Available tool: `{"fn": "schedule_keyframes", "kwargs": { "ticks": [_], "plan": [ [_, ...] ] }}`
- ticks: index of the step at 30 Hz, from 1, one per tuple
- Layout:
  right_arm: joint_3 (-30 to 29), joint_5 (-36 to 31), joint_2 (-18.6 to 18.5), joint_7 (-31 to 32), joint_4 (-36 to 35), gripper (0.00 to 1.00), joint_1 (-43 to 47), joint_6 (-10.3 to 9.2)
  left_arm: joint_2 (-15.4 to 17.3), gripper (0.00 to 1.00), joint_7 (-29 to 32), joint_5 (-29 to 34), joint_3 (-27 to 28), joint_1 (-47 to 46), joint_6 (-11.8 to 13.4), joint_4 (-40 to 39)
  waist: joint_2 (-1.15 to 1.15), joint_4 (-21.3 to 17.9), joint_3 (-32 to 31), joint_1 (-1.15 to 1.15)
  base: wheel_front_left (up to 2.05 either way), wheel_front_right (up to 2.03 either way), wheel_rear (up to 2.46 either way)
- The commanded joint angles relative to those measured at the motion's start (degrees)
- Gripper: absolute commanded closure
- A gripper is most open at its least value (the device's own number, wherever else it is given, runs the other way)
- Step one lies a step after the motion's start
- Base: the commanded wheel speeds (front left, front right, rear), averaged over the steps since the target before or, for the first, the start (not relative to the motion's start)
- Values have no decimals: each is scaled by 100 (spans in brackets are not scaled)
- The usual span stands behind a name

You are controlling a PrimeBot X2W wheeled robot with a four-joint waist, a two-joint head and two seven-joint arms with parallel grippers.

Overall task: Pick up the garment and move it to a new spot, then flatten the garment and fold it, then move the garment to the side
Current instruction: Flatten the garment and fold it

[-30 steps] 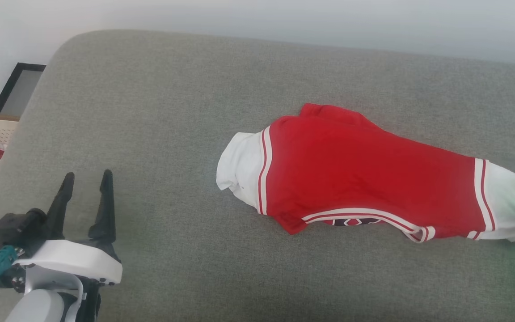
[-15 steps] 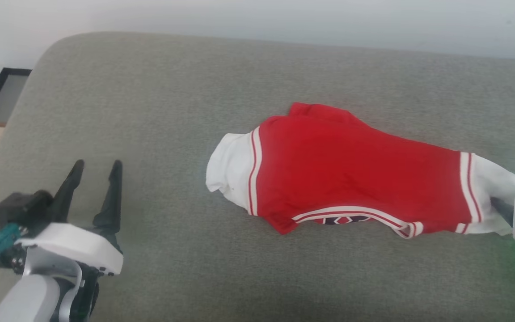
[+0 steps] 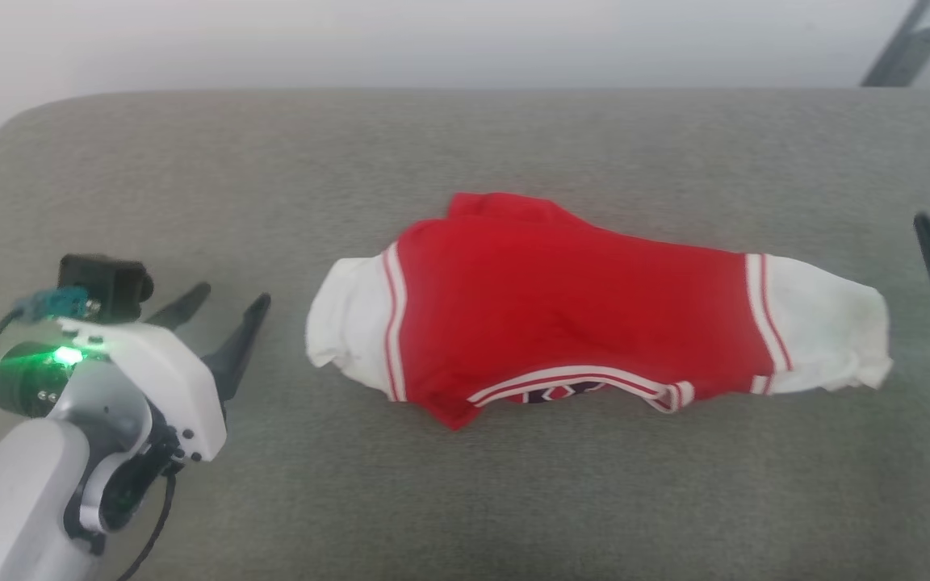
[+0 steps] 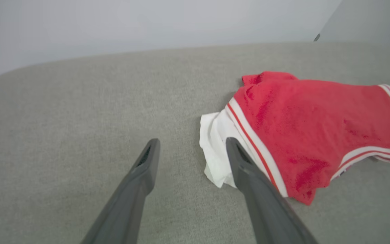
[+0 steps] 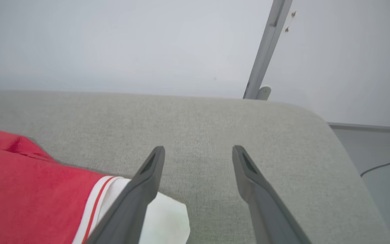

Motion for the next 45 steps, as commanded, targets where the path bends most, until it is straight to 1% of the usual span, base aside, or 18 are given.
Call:
{"fn": "schedule_keyframes", "kwargs": {
  "ticks": [1, 7, 8, 9, 13, 16, 20, 24, 26, 27, 28, 29, 30, 31, 34, 38, 41, 45],
  "plan": [
    [-173, -182, 166, -299, -248, 0, 101, -8, 14, 0, 341, -142, -62, -141, -7, 110, 0, -174, 12, 0, 0, 0, 0],
    [-638, -701, 813, -962, -1156, 0, 397, -8, 46, 0, 1387, -455, -244, -467, 112, 482, 0, -456, 158, 0, 0, 0, 0],
    [-638, -701, 813, -962, -1156, 0, 397, -8, 46, 0, 1387, -455, -244, -467, 112, 482, 0, -456, 158, 0, 0, 0, 0],
    [-750, -826, 1014, -1143, -1442, 0, 475, -8, 38, 0, 1666, -517, -314, -606, 113, 615, 0, -542, 221, 0, 0, 0, 0],
    [-888, -1038, 1332, -1351, -1861, 0, 602, -8, 12, 0, 2037, -569, -419, -855, 113, 797, 0, -690, 338, 0, 0, 0, 0],
    [-958, -1093, 1508, -1339, -2022, 0, 686, -8, 6, 0, 2304, -622, -486, -974, 171, 985, 0, -776, 414, 0, 0, 0, 0],
    [-988, -1111, 1633, -1254, -2182, 0, 772, -7, -3, 0, 2679, -662, -585, -1145, 248, 1345, 0, -855, 501, 0, 0, 0, 0],
    [-946, -1066, 1683, -1172, -2289, 0, 780, -7, -40, 0, 2915, -681, -645, -1289, 301, 1728, 0, -941, 590, 0, 0, 0, 0],
    [-946, -1039, 1712, -1135, -2323, 0, 821, -7, -109, 0, 2935, -747, -619, -1335, 313, 1908, 0, -967, 626, 0, 0, 0, 0],
    [-944, -1019, 1720, -1095, -2343, 0, 842, -7, -136, 4, 2976, -766, -625, -1345, 311, 2003, 0, -977, 640, 0, 0, 0, 0],
    [-946, -998, 1726, -1059, -2352, 0, 859, -7, -152, 22, 3012, -754, -642, -1359, 308, 2104, 0, -984, 654, 0, 0, 0, 0],
    [-940, -985, 1710, -1009, -2350, 0, 878, -7, -180, 51, 3057, -792, -648, -1362, 319, 2217, 0, -986, 666, 0, 0, 0, 0],
    [-924, -952, 1691, -947, -2339, 0, 891, -7, -206, 69, 3104, -819, -666, -1362, 293, 2314, 0, -986, 675, 0, 0, 0, 0],
    [-918, -924, 1679, -895, -2334, 0, 891, -7, -247, 100, 3155, -870, -677, -1376, 274, 2402, 0, -983, 684, 0, 0, 0, 0],
    [-842, -815, 1648, -658, -2328, 0, 935, -7, -343, 100, 3318, -906, -784, -1421, 195, 2584, 0, -971, 704, 0, 0, 0, 0],
    [-717, -638, 1545, -265, -2273, 0, 975, -8, -352, 100, 3259, -857, -808, -1534, 99, 2674, 0, -944, 734, 0, 0, 0, 0],
    [-587, -464, 1420, 141, -2195, 0, 1009, -5, -346, 100, 3219, -836, -827, -1605, 53, 2655, 0, -901, 761, 0, 0, 0, 0],
    [-415, -212, 1291, 837, -2024, 0, 1041, -4, -373, 100, 3146, -791, -832, -1692, 33, 2595, 0, -806, 792, 0, 0, 0, 0]
  ]
}}
